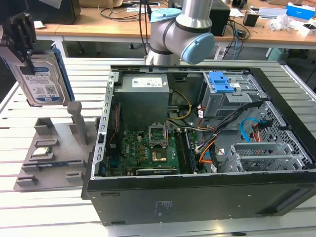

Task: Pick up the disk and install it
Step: 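Pick up the disk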

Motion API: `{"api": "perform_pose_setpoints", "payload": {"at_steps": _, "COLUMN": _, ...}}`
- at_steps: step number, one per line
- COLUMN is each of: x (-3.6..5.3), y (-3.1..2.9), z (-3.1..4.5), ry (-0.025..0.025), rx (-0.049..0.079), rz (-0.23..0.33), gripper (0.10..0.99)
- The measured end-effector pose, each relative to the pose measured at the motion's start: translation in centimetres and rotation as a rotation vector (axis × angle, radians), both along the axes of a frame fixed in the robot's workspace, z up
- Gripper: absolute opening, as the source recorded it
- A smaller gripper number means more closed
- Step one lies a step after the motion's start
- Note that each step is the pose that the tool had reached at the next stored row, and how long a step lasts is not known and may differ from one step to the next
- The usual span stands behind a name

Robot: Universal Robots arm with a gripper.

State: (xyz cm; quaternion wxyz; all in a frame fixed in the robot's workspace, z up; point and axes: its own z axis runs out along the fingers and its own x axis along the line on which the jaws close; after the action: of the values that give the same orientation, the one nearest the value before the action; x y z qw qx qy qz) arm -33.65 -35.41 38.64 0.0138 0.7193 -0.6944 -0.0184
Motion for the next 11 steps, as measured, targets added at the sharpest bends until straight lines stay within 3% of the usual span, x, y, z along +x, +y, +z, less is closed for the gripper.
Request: {"api": "perform_pose_setpoints", "payload": {"at_steps": 11, "x": 0.02, "y": 0.19, "z": 2.43, "ry": 0.0001, "rx": 0.0, "rz": 0.0, "gripper": 0.361}}
